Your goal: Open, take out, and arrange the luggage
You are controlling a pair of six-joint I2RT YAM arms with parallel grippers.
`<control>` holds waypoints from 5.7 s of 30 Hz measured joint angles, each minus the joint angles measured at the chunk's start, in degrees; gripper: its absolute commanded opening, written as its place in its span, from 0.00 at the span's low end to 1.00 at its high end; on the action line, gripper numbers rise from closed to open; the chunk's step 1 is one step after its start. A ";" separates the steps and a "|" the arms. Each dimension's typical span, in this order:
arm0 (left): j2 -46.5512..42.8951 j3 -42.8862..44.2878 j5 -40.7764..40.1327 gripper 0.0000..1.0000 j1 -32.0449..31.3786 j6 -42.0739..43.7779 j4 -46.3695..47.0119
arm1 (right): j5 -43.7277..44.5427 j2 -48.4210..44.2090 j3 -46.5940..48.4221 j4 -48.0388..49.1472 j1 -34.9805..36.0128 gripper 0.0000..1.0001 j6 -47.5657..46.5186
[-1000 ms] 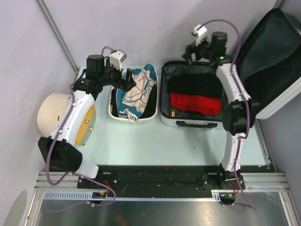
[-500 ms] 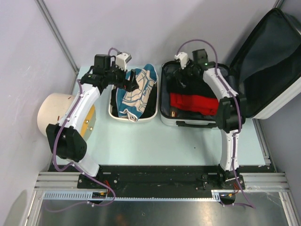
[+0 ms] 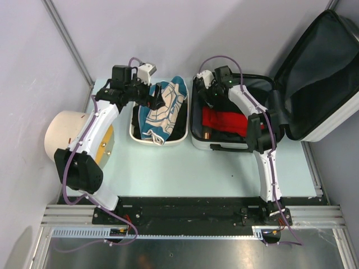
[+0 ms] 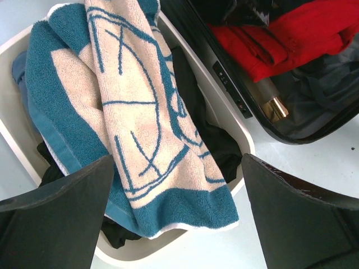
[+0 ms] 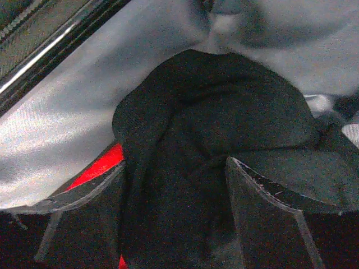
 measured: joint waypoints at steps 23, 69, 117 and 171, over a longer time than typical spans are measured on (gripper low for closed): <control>0.04 -0.33 0.28 1.00 0.02 -0.02 -0.55 | -8.50 0.31 0.33 0.92 -6.14 0.72 9.88; 3.56 0.28 2.86 1.00 0.35 -0.15 -0.66 | -4.98 -17.49 -21.84 3.08 -30.21 0.69 15.65; 2.12 -1.38 2.58 0.99 1.09 0.00 -1.49 | 40.70 -10.40 -18.95 16.59 -9.35 0.91 8.66; -5.16 -6.01 11.32 0.98 21.84 -4.76 -2.75 | 1.73 -12.92 -13.38 34.97 21.77 0.00 1.86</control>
